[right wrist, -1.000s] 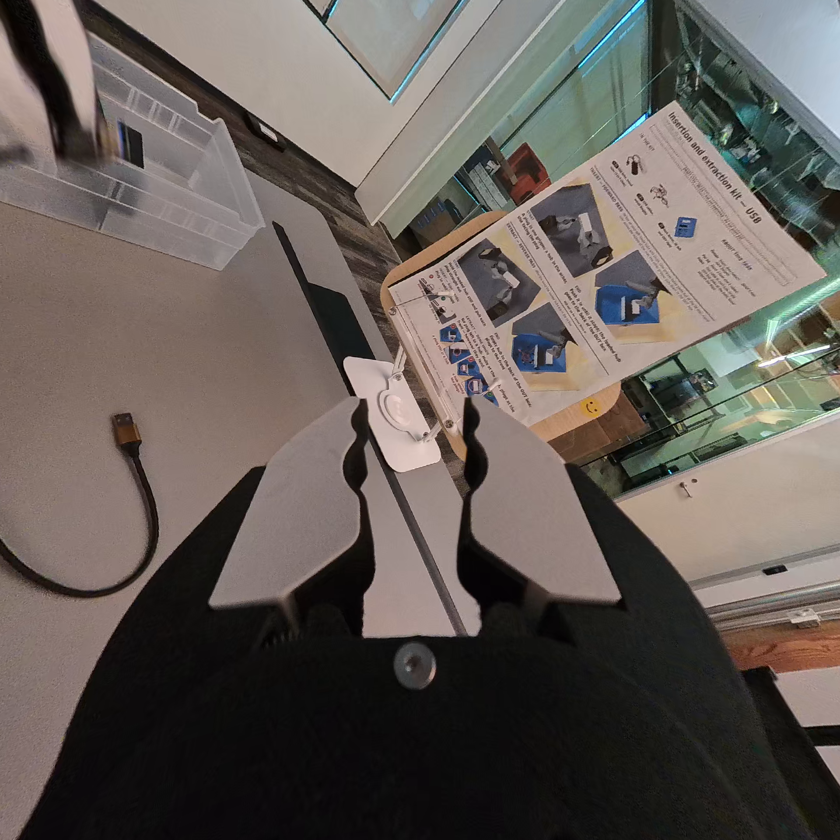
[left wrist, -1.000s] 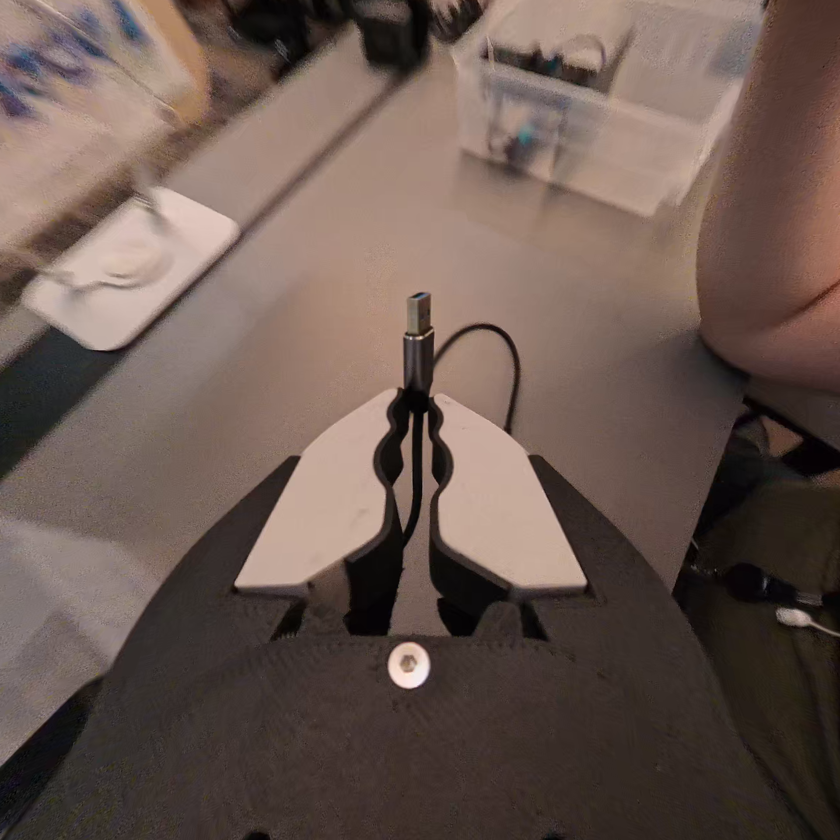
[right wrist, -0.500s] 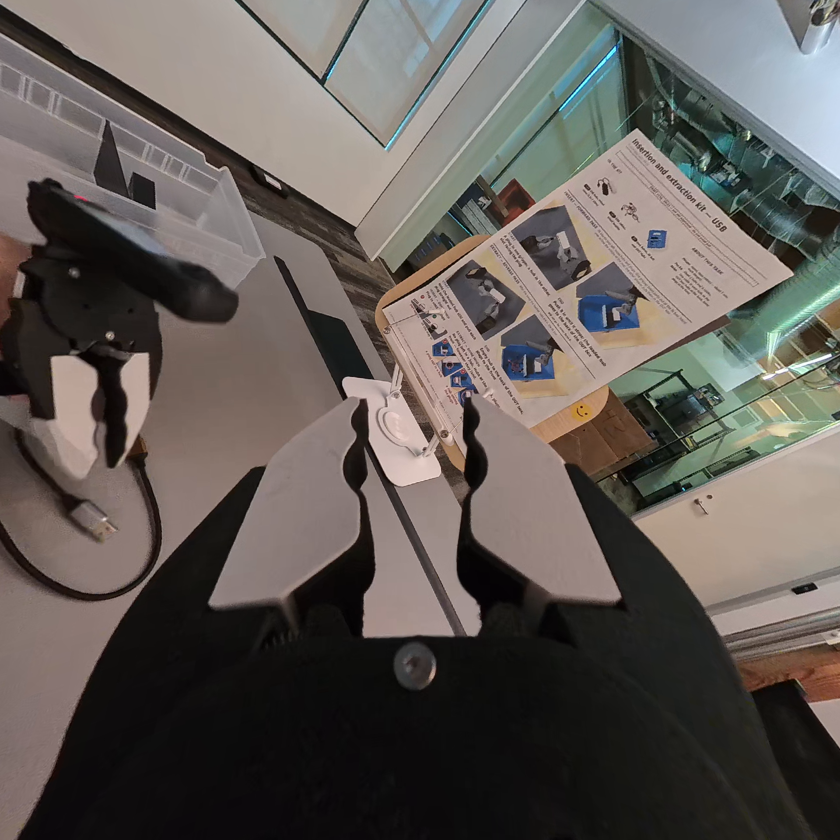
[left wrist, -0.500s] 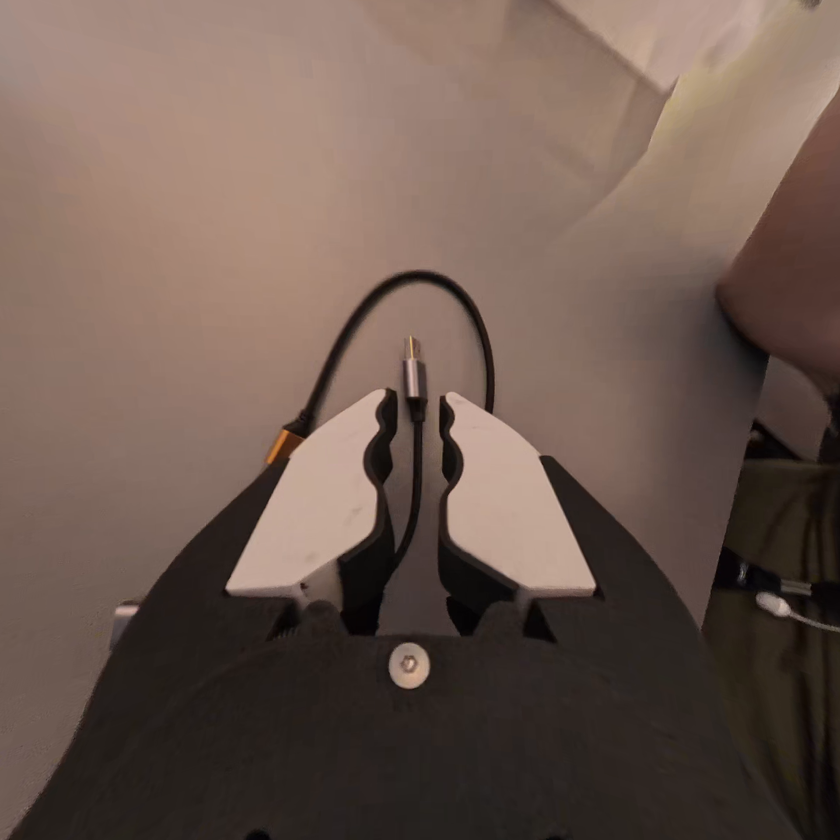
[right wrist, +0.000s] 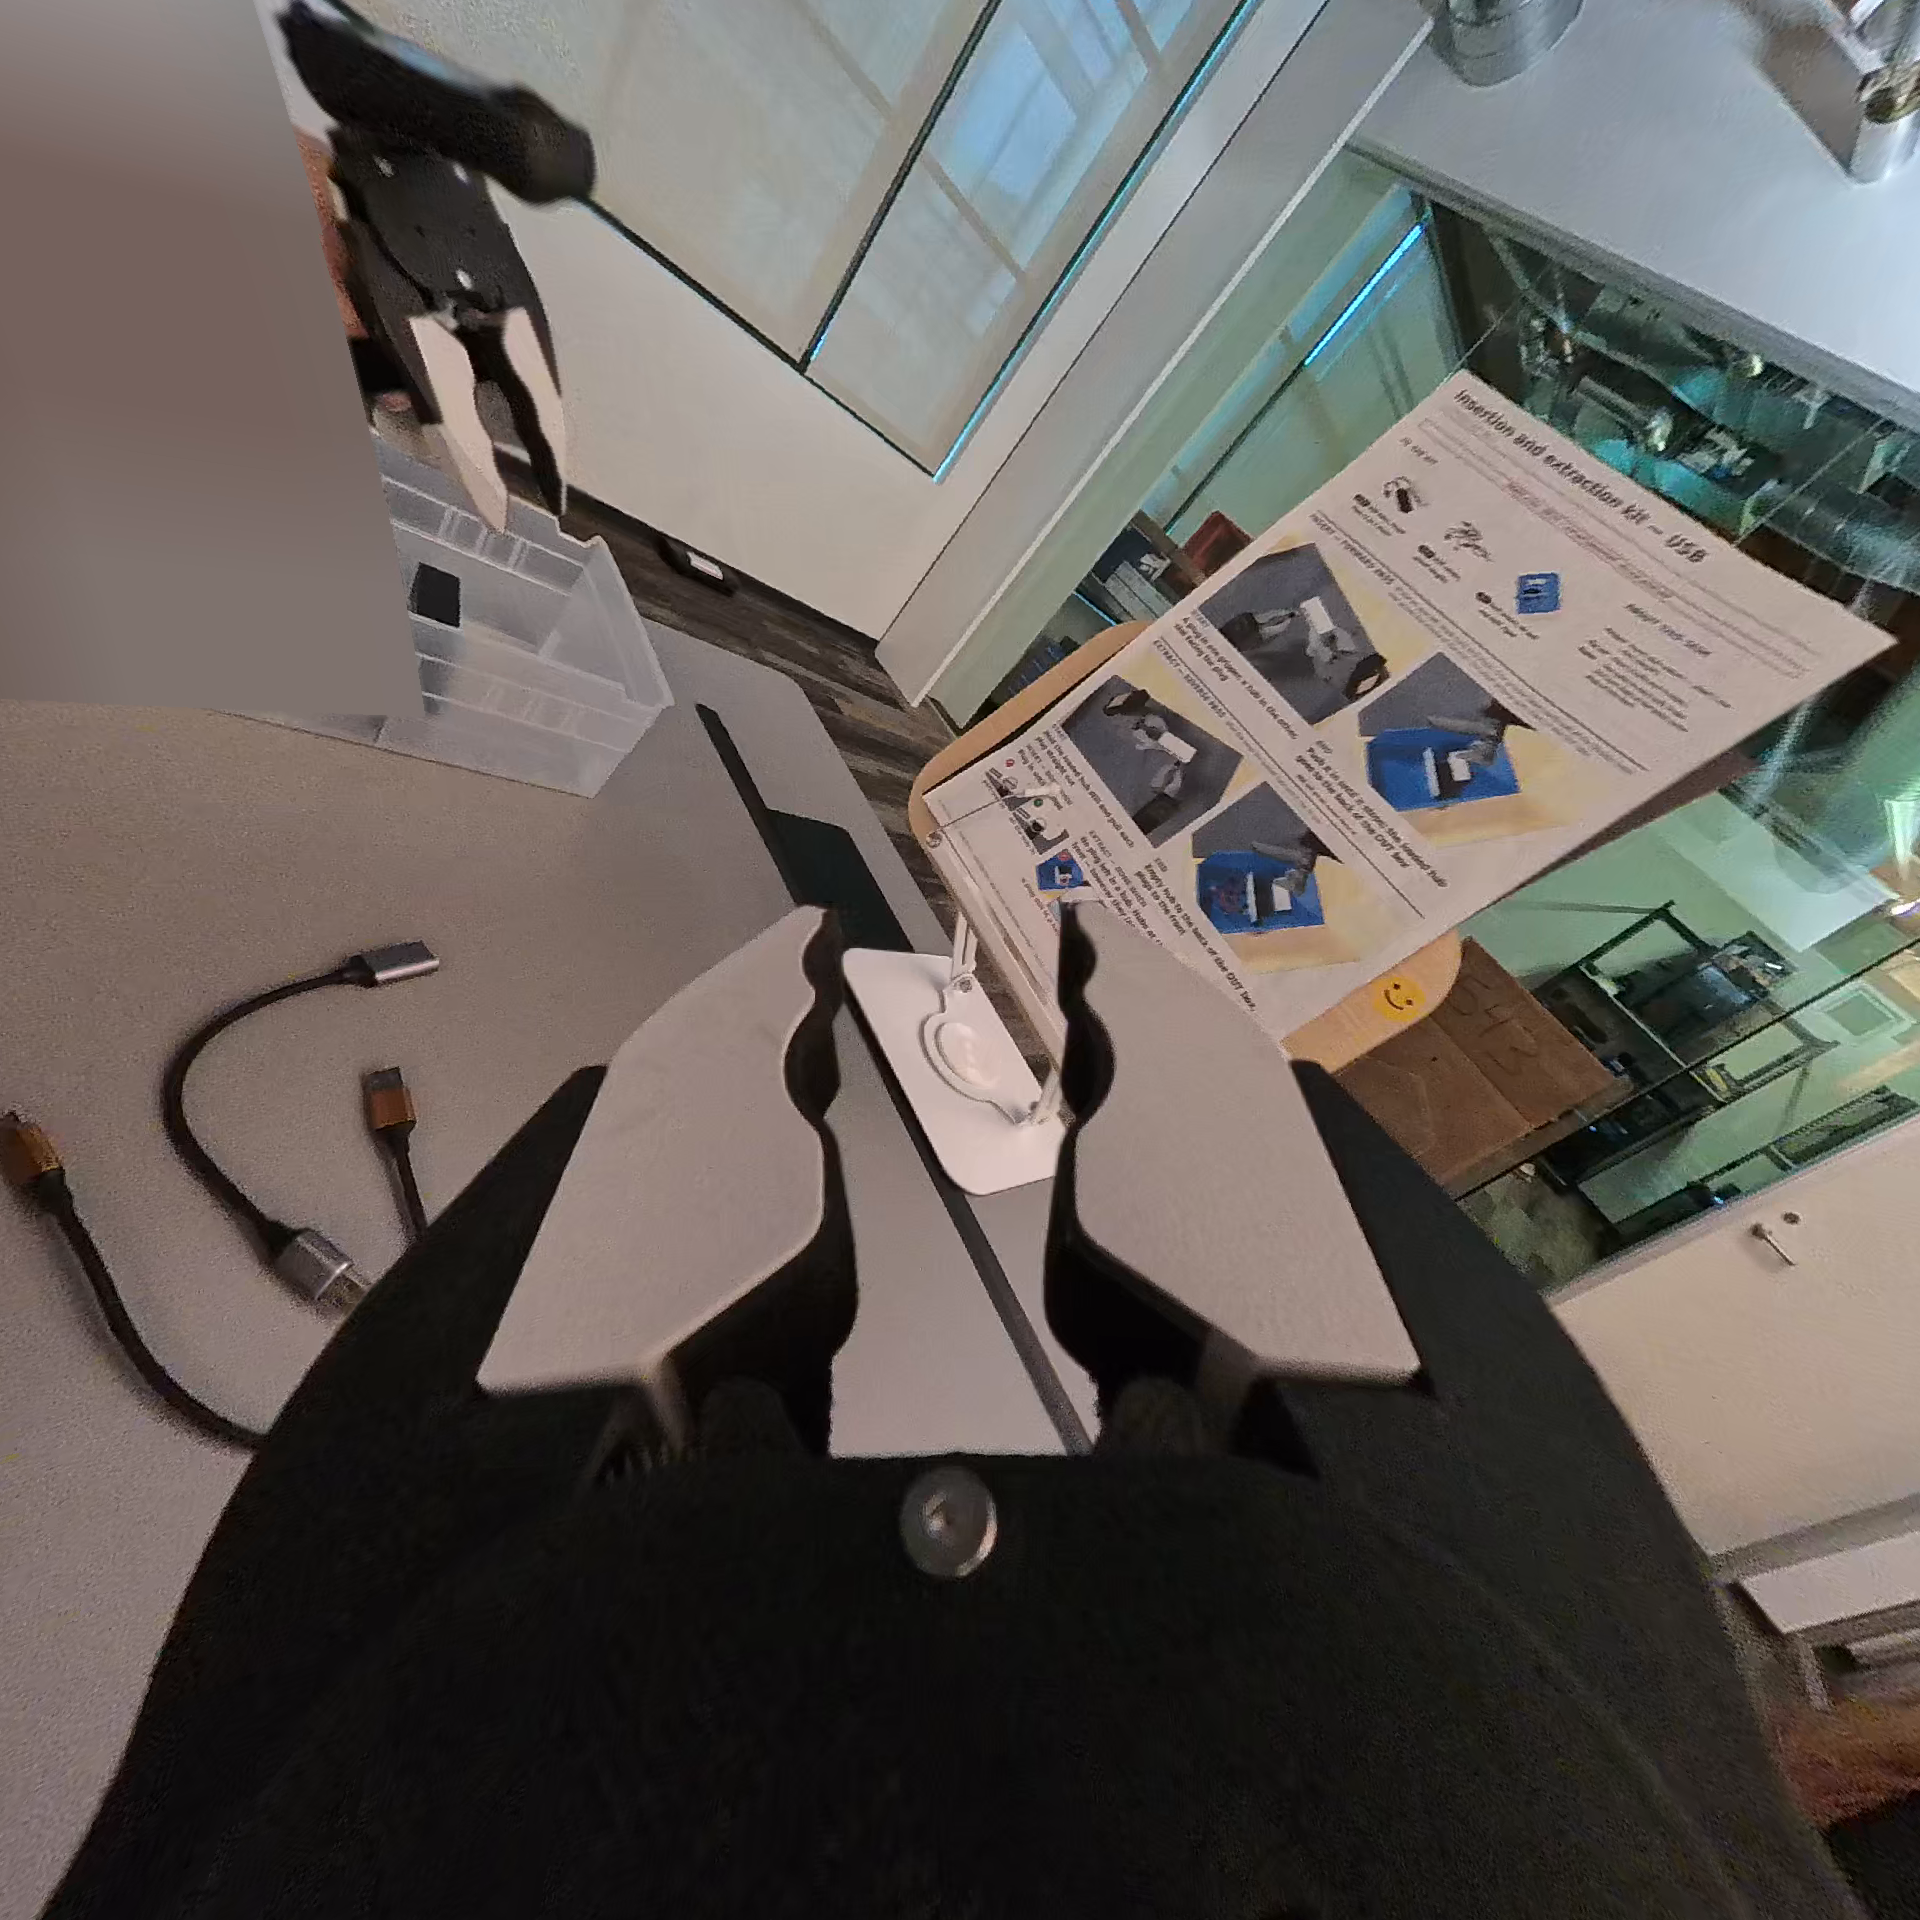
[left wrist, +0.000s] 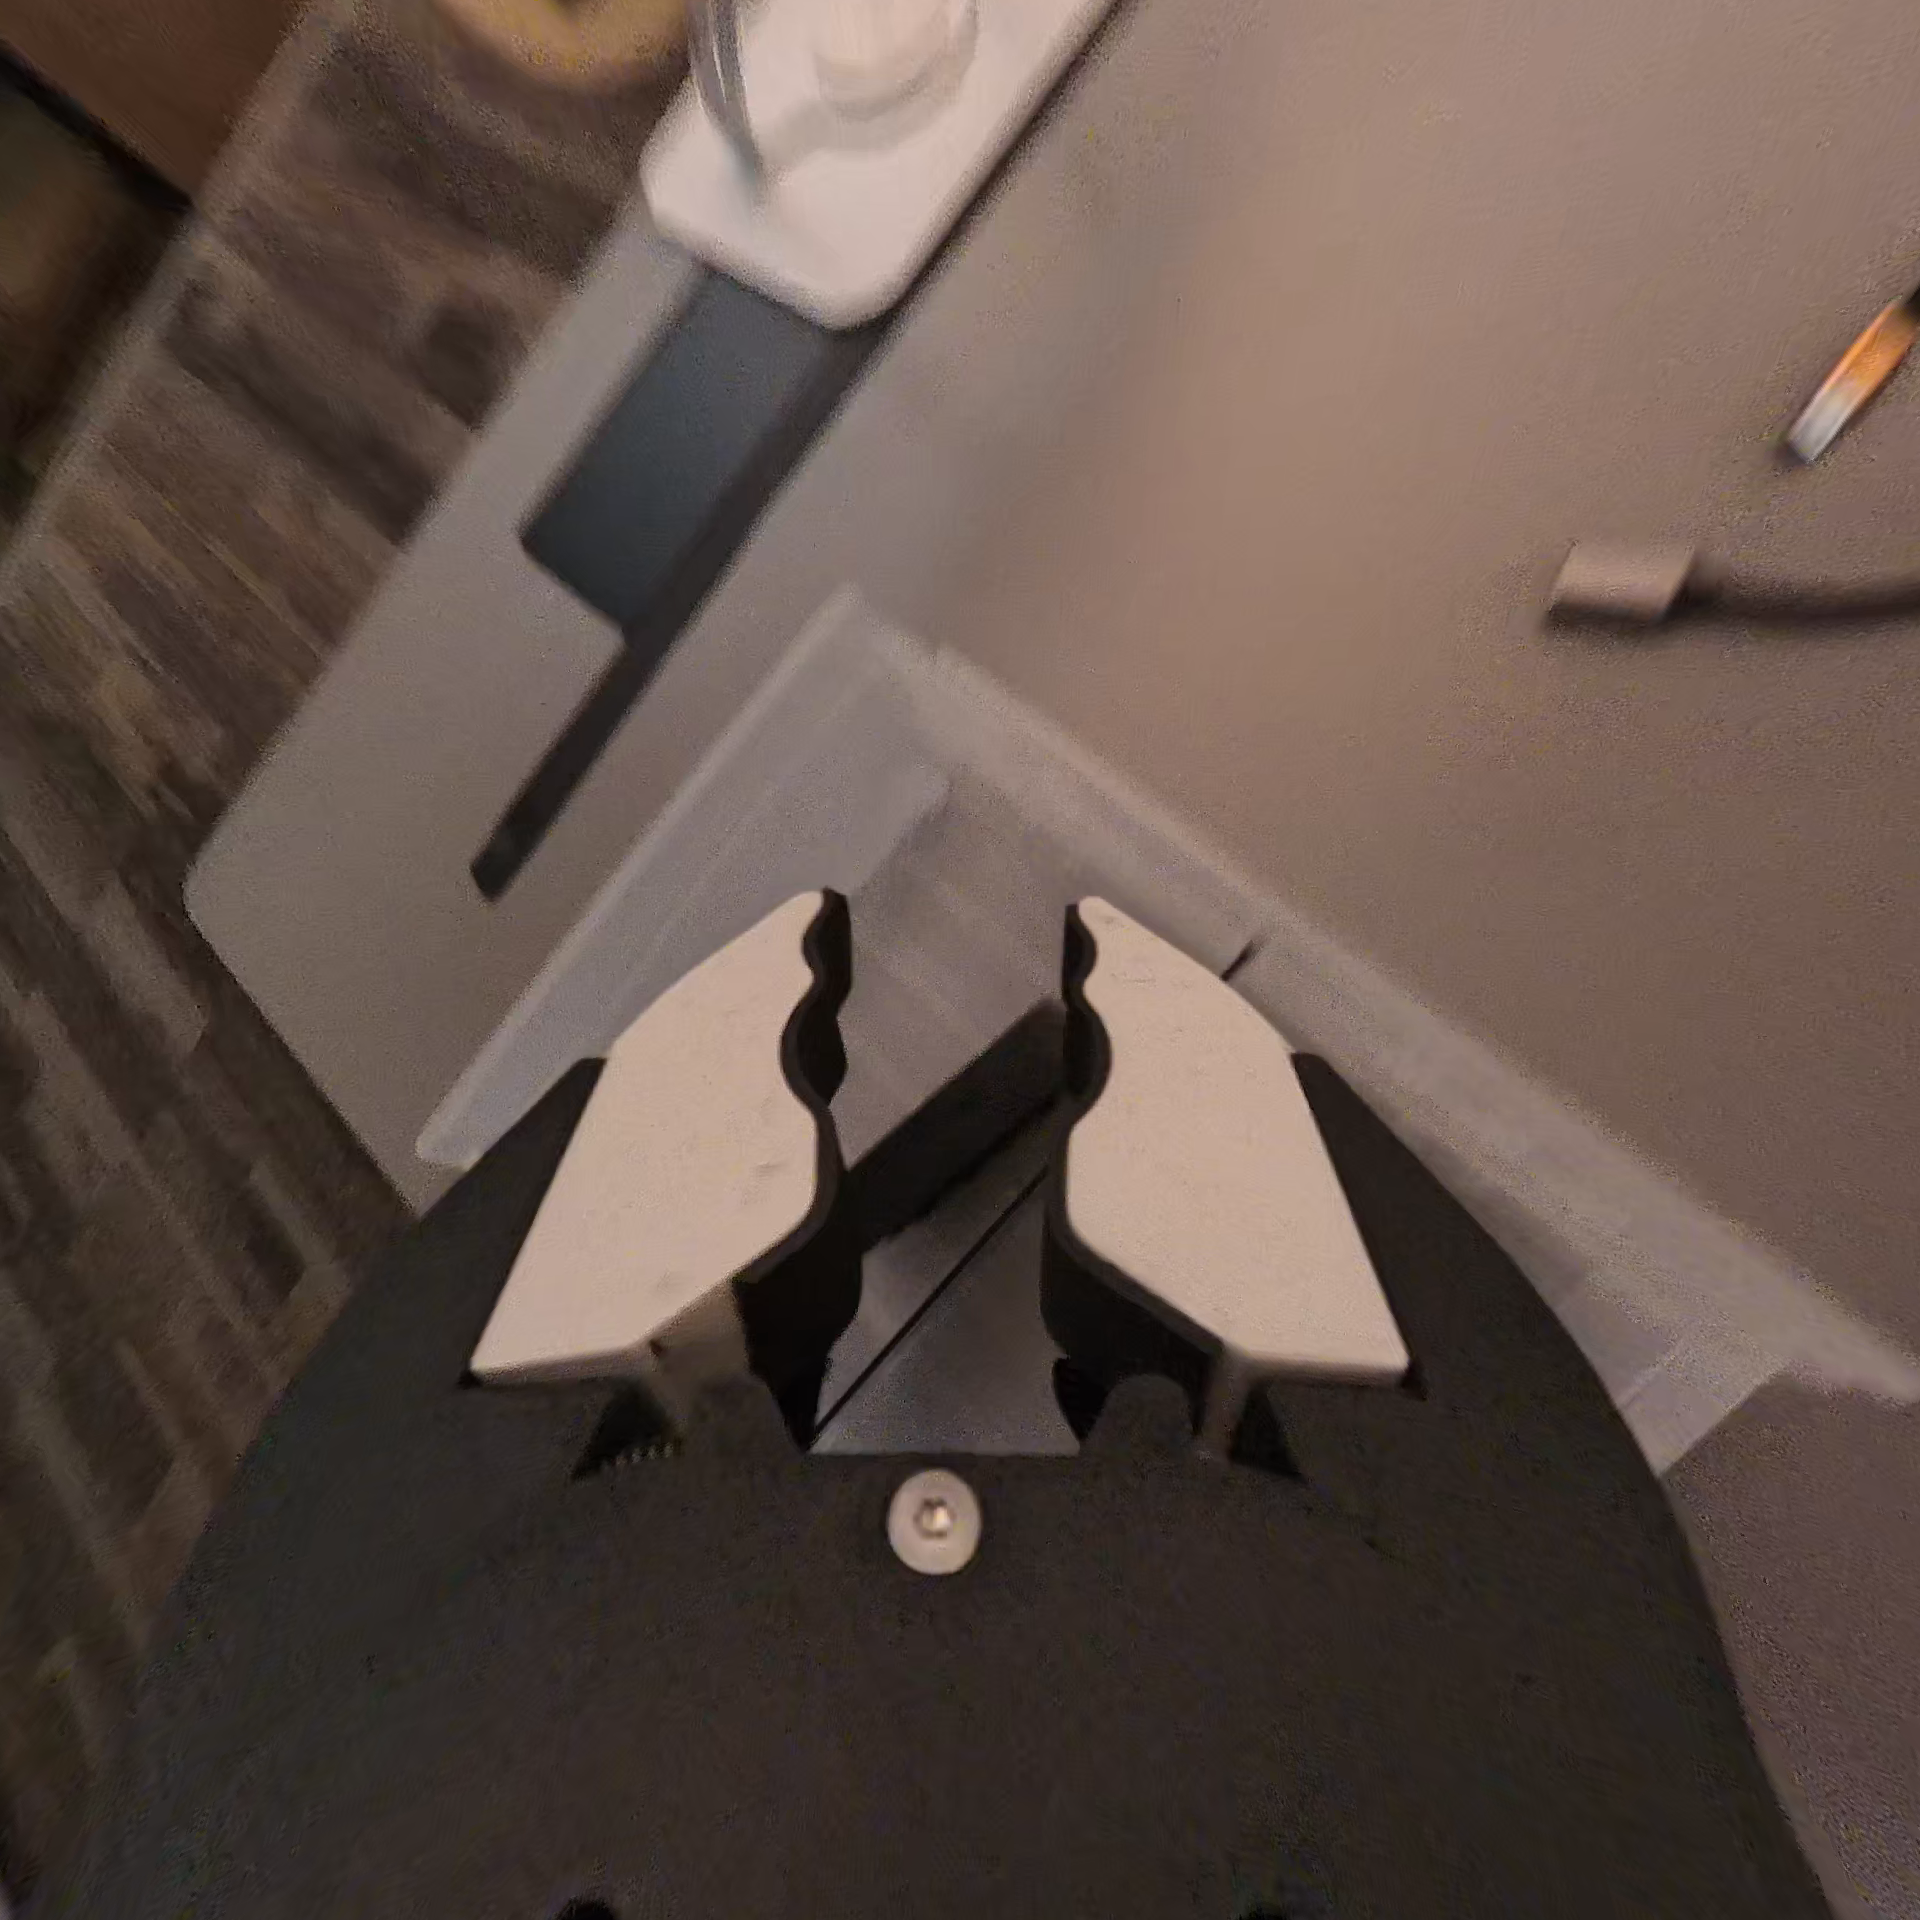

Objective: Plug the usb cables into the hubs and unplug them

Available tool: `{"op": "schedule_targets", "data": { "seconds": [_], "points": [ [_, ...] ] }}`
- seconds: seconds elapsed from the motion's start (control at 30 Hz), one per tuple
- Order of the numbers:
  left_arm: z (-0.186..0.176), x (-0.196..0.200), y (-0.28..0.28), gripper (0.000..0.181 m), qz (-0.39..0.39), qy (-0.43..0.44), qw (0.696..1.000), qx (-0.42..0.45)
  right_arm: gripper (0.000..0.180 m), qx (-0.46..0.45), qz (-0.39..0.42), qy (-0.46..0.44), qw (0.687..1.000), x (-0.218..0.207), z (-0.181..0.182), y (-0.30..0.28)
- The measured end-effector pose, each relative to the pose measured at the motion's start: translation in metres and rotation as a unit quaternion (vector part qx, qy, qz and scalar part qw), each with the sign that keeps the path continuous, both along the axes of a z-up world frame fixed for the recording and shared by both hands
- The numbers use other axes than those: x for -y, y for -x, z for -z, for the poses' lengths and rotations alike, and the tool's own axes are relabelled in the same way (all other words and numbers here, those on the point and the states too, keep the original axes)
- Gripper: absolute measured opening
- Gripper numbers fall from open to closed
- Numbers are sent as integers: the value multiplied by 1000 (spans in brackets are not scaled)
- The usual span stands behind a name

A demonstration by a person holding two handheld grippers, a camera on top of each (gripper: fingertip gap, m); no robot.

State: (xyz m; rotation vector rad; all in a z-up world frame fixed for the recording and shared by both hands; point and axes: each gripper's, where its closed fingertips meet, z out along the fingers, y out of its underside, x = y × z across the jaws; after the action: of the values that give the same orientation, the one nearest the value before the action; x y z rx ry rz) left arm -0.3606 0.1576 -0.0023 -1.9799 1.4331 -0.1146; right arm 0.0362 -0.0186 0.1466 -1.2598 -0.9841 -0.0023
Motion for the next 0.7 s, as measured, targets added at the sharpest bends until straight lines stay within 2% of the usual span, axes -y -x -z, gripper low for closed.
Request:
{"op": "schedule_targets", "data": {
  "seconds": [0.03,0.17,0.2,0.3,0.53,0.63,0.7],
  "points": [
    [15,-5,14,40,11,20,999,-44,40,5,0,4,1000,-2,2,3],
    [63,-18,53,45,46,79,981,-172,40,50,19,22,998,-13,16,15],
    [72,-18,60,52,50,106,975,-190,40,63,26,25,997,-16,19,16],
    [82,-25,81,55,62,148,957,-242,40,91,50,36,994,-22,26,17],
    [103,-22,77,46,146,182,933,-274,40,98,59,41,993,-25,27,18],
    [108,-22,75,56,141,211,929,-271,40,105,76,43,991,-26,28,12],
    [110,-15,74,43,153,238,922,-264,40,109,91,43,989,-27,28,7]
  ]
}}
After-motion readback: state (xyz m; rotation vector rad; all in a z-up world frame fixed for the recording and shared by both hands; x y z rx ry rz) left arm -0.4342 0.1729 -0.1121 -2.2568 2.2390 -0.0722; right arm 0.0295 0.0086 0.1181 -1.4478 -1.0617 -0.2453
